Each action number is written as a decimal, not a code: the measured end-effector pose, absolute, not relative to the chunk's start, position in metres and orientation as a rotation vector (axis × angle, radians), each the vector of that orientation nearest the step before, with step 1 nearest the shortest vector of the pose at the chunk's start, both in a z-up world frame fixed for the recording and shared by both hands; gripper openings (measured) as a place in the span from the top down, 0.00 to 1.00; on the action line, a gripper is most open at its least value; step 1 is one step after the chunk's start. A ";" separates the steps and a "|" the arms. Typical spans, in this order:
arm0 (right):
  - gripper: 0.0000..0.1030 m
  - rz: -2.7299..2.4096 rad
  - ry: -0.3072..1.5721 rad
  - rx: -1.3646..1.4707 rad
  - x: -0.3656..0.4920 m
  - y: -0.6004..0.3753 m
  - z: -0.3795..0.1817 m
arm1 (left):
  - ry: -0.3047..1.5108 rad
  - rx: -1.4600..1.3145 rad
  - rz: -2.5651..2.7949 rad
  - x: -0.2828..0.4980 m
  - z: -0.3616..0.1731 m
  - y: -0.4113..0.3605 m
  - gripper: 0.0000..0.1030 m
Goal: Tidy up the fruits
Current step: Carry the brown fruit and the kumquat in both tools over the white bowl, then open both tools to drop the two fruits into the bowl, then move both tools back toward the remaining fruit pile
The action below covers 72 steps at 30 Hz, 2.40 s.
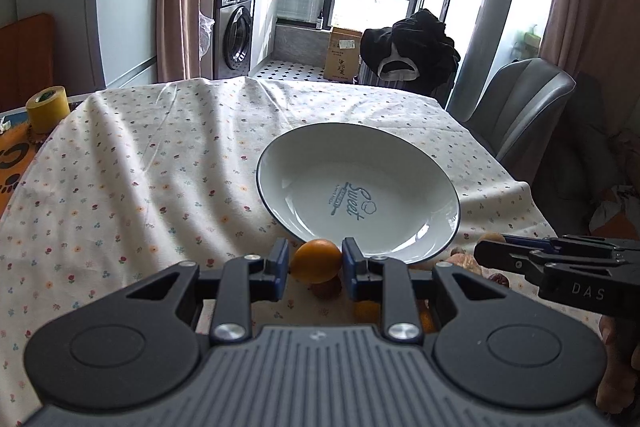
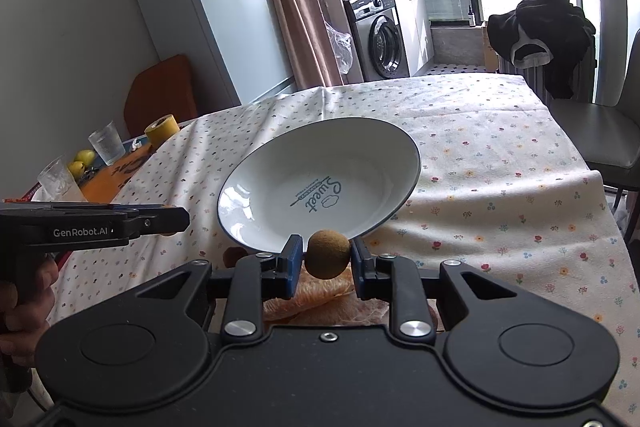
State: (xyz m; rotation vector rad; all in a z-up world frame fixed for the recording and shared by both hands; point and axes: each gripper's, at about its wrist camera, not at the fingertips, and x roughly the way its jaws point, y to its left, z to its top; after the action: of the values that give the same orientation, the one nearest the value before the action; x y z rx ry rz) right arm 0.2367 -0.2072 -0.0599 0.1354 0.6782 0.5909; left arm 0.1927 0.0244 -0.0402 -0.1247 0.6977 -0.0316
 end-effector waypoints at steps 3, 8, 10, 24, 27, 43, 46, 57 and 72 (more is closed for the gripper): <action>0.76 0.594 0.676 0.136 0.242 -0.205 -0.060 | 0.697 -0.122 -0.034 0.198 -0.040 0.023 0.74; 0.76 0.596 0.672 0.139 0.255 -0.202 -0.060 | 0.701 -0.124 -0.033 0.209 -0.042 0.022 0.74; 0.76 0.598 0.674 0.137 0.259 -0.201 -0.060 | 0.703 -0.124 -0.034 0.214 -0.043 0.021 0.74; 0.76 0.589 0.701 0.130 0.283 -0.191 -0.072 | 0.752 -0.147 -0.065 0.247 -0.065 0.014 0.74; 0.76 0.580 0.701 0.110 0.285 -0.188 -0.074 | 0.759 -0.152 -0.073 0.252 -0.069 0.013 0.74; 0.56 0.539 0.664 0.093 0.275 -0.195 -0.068 | 0.738 -0.128 -0.045 0.244 -0.066 0.009 0.57; 0.36 0.515 0.643 0.112 0.269 -0.203 -0.065 | 0.718 -0.126 -0.024 0.236 -0.063 0.007 0.38; 0.00 0.479 0.590 0.161 0.250 -0.228 -0.055 | 0.681 -0.158 0.023 0.208 -0.054 0.008 0.23; 0.00 0.406 0.594 0.222 0.228 -0.252 -0.059 | 0.637 -0.179 -0.015 0.176 -0.045 -0.001 0.18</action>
State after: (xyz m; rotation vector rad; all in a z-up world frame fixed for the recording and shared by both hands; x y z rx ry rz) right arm 0.2279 -0.2518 -0.0594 0.2215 0.5944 0.4055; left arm 0.1758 -0.0011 -0.0448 -0.1792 0.6374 -0.0153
